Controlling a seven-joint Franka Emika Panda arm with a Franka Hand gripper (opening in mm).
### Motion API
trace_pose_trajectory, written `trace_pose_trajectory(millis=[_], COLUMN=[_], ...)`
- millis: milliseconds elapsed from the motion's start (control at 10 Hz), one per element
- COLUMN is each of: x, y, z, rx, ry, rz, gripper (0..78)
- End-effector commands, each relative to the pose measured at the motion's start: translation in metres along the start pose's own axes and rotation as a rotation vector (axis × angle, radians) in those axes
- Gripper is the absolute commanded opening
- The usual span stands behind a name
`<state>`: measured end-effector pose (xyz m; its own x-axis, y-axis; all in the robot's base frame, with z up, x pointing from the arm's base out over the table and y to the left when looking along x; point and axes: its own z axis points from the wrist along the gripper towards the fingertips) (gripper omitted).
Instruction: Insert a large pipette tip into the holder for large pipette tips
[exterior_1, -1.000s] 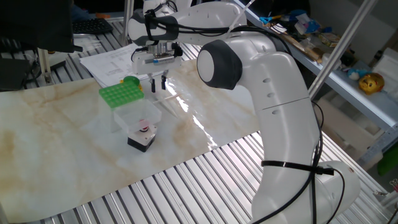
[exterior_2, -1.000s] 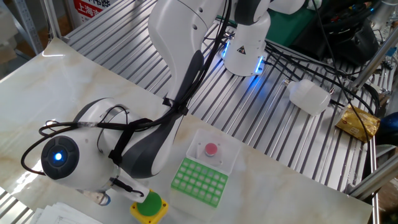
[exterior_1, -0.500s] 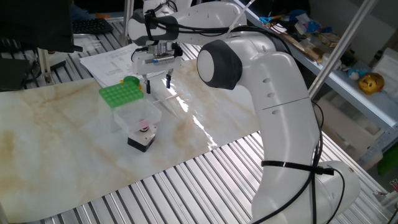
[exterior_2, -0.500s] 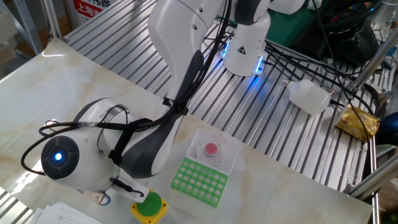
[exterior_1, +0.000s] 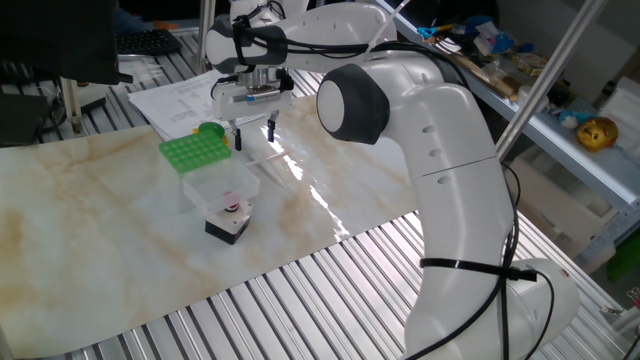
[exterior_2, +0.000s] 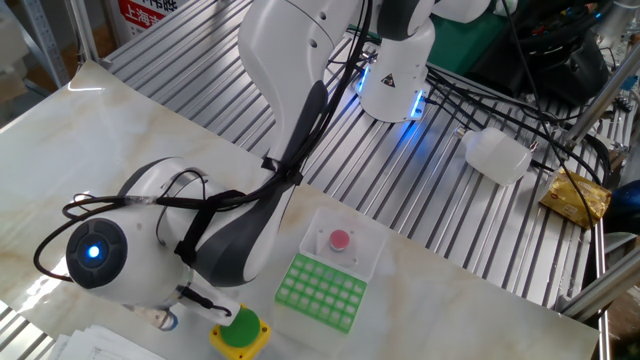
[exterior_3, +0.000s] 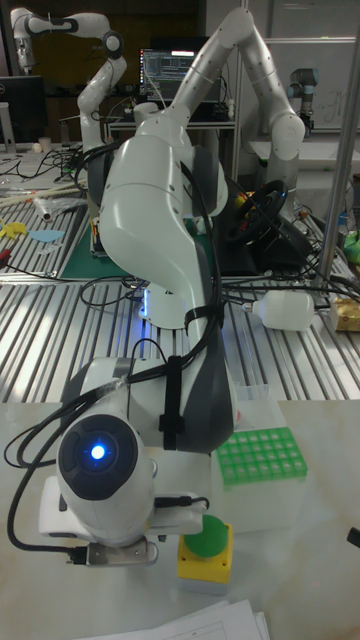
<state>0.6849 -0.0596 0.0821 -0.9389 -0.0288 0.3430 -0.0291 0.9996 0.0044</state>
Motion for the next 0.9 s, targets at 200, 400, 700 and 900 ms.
trace_pose_trajectory(millis=[200, 400, 700, 900], x=[-0.0097, -0.0100, -0.0107, -0.0112], y=[0.0027, 0.0028, 0.0030, 0.0032], z=[0.0134, 0.0139, 0.0152, 0.0160], rx=[-0.002, -0.001, -0.002, -0.002], ry=[0.010, 0.030, 0.045, 0.044], rz=[-0.006, -0.010, -0.013, -0.012], gripper=[77.5, 77.5, 77.5, 77.5])
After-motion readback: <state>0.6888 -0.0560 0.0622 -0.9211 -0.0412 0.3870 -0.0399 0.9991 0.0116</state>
